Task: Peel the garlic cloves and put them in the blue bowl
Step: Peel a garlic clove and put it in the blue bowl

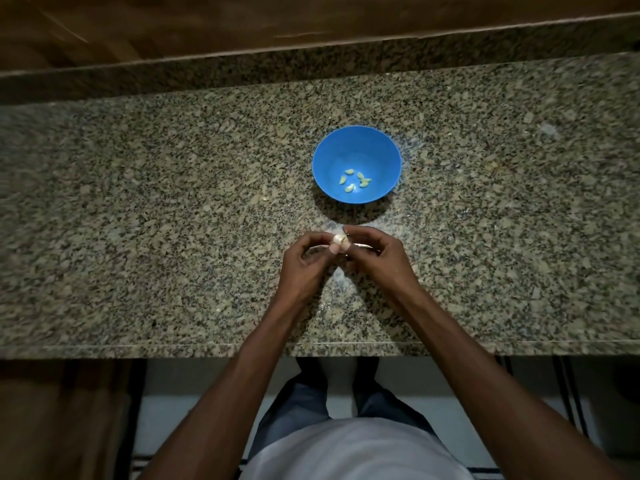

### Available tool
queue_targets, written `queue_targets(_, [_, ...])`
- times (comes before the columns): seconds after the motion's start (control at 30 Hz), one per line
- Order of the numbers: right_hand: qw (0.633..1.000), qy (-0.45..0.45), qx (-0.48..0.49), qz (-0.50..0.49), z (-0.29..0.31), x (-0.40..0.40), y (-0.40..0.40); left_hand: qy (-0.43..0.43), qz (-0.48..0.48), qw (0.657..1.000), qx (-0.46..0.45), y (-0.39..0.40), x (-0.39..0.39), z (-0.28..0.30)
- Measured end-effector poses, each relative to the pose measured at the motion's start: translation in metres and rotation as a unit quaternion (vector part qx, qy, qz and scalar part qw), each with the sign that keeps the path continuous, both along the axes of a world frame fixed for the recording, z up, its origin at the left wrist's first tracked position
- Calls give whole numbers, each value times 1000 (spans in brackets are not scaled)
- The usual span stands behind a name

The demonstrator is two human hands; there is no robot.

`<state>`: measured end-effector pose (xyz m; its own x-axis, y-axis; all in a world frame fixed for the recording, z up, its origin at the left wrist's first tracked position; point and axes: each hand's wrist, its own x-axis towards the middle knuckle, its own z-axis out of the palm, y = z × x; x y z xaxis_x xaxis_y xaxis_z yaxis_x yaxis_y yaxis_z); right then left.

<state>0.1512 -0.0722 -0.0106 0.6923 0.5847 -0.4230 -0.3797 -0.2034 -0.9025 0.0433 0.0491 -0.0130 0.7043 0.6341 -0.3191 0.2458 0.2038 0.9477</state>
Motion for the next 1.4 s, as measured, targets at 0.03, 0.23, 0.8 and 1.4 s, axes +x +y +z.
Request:
queue_targets(0.03, [1000,-3,3,-5,0,0,0,4,0,1000,-4,0,0,1])
queue_targets(0.23, [1000,-5,-6,0,-6,6,-4,55,-46,996,51,9,-4,4])
queue_targets(0.8, [1000,12,18,1,-23,8,1,131,-25,942,307,-7,13,-1])
queue_targets(1.4, [947,-281,-115,100,-18,23,14,-38,161,968,-187,7,-14,1])
